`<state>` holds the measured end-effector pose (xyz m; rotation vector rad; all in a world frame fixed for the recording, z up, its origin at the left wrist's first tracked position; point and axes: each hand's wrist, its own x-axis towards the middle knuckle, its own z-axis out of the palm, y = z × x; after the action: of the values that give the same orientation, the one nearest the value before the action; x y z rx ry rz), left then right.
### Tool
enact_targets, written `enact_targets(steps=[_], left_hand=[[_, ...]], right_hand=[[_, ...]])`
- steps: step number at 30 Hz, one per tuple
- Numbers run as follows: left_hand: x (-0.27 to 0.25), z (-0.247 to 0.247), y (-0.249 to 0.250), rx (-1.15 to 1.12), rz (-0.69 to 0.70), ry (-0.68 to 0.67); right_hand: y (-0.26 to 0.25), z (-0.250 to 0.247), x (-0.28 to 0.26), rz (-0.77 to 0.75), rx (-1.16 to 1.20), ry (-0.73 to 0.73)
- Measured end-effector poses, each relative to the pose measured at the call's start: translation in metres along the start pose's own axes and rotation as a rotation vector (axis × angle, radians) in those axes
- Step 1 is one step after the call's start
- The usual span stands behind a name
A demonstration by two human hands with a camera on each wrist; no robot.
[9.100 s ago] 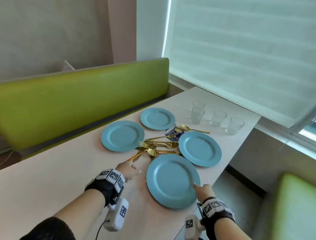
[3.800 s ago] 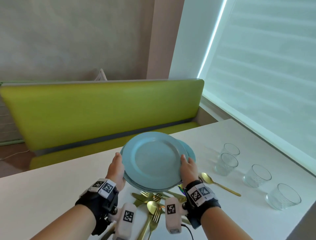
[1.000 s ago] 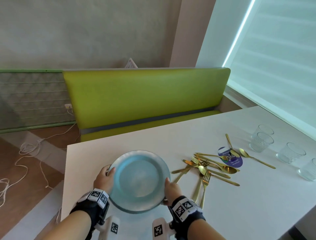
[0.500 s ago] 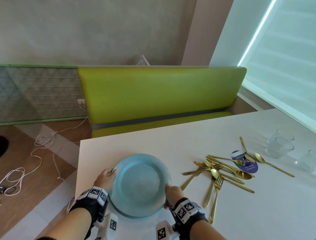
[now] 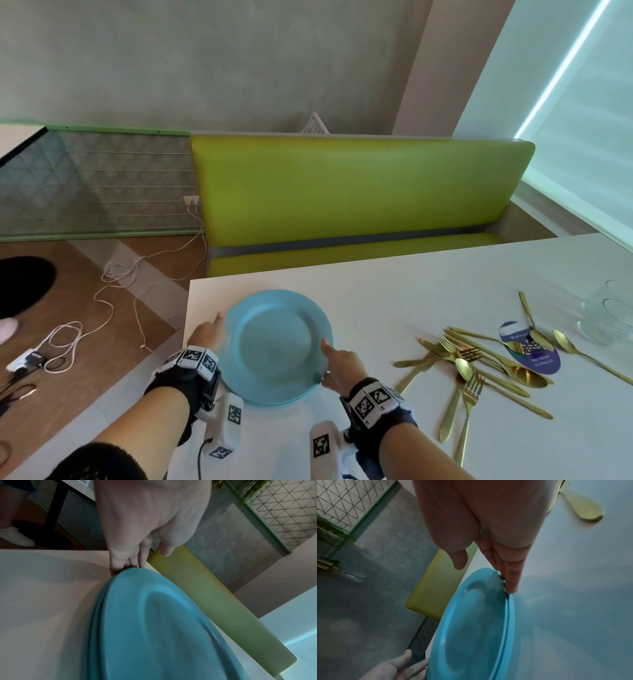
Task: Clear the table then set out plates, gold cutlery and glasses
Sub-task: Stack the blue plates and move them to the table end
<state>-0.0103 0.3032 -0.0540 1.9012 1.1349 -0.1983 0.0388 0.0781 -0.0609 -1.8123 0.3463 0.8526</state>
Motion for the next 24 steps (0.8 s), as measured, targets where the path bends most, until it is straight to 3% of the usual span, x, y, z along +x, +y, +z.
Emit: enact_targets(steps=[4,9,15,17,21,24], left_hand=[[0.006,-0.007,0.0,-0.066,0.0,0.024],[0.012,-0.01,-0.002,-0.197,-0.017,0.05],[0.028,-0.009,-0.009,-0.452,-0.084,0.025],[0.045,-0.005,-0.018,-0.551,-0.083,0.038],[0.126,0.024,-0.064,-0.555,-0.09,0.006],[0.129,0.025,-0.063,-0.524,-0.099,0.001]], right_hand=[[-0.007,0.013,0.013,-0.044,0.045,-0.014],[-0.013,0.021,0.017,0.007,0.231,-0.013],[-0.015,0.024,0.027,0.006,0.316,-0.037],[-0.018,0.024,0.027,0.007,0.362,-0.05],[-0.02,0.024,0.028,0.011,0.368,-0.071],[-0.02,0.021,0.027,0.027,0.306,-0.072]])
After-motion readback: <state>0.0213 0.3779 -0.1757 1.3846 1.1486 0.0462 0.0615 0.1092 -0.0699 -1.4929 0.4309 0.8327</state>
